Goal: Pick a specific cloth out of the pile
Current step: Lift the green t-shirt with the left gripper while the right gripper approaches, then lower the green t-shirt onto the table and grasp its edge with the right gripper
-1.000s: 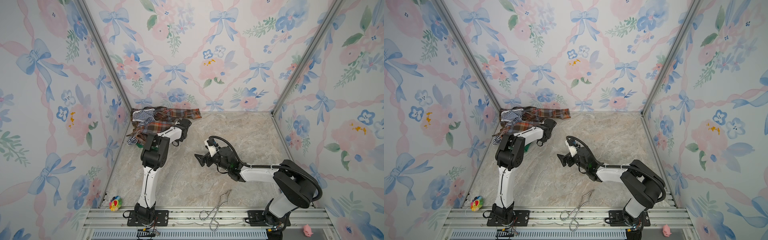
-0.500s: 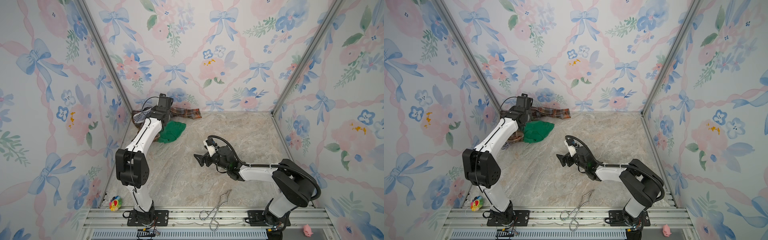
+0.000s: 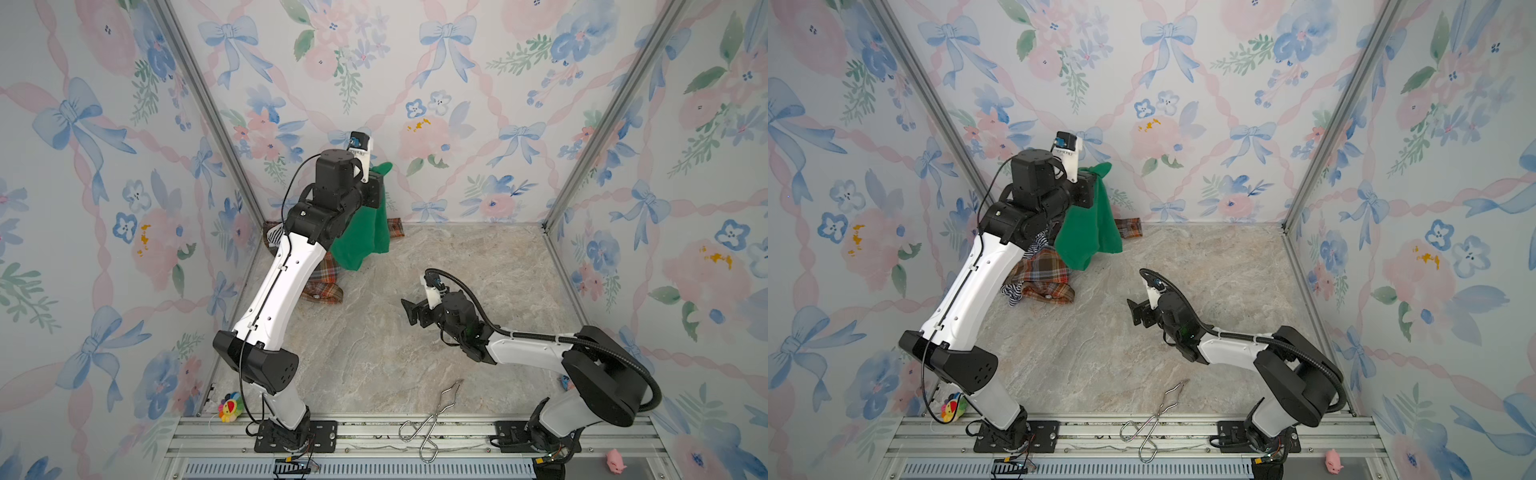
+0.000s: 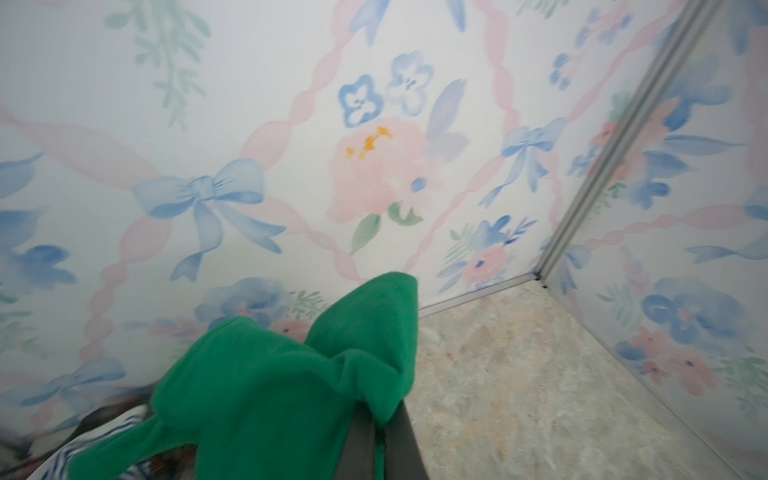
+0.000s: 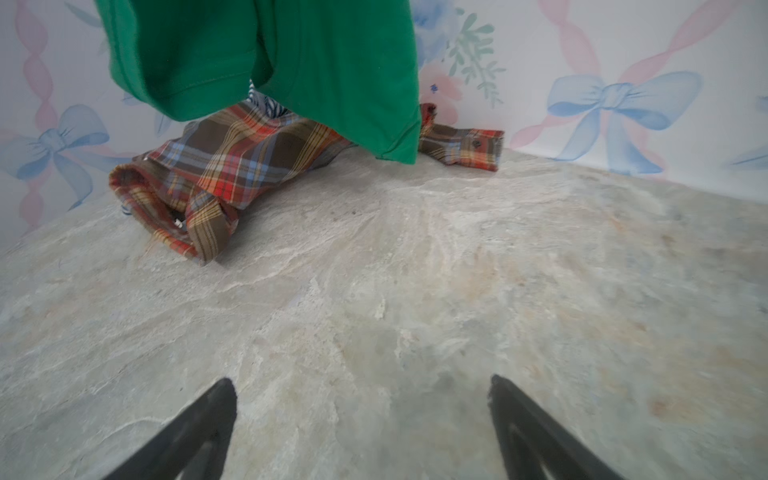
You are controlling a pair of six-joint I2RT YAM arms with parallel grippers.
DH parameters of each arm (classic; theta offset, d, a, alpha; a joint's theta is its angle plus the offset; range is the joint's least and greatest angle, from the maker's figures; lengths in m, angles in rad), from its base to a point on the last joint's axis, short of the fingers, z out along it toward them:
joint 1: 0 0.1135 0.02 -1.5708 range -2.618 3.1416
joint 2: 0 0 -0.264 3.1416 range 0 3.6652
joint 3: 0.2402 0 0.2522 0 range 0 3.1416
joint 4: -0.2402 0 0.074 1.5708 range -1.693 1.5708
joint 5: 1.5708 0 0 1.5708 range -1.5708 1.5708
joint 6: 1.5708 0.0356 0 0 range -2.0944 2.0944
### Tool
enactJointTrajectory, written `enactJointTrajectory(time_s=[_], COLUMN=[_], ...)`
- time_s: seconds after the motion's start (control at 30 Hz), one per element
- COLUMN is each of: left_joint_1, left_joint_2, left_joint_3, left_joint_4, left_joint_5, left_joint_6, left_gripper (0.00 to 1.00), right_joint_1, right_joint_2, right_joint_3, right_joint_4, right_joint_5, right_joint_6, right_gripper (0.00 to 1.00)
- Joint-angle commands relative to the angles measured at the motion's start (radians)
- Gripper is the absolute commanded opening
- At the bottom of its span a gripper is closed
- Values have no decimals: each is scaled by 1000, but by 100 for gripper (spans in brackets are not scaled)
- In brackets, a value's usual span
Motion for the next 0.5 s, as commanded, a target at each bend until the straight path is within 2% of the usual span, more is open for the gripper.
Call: enactJointTrajectory(time_s=[0.0,0.1,0.2,0.3,0.47], left_joint_1=[-74,-132,-152,-162,-185], left_joint_2=[89,164,209,231,212], left_joint_3=[128,223,226,136,-102], left_joint_4=[31,31,34,35,37], left_joint_5=[122,109,106,110,66], left_joint_6=[-16,-8,-22,-15,24], left_gripper=[0,0,0,0,0], right_joint_1=[-16,-20,-31,-64,-165], right_joint_2=[-186,-405,-596,-711,-758], right_joint_3=[-20,-36,-44,-23,6], right_joint_4=[-195,-416,-617,-801,-998], right_joint_5=[190,231,255,257,239], right_joint_6=[13,59,100,130,161], right_gripper=[97,97,97,97,97])
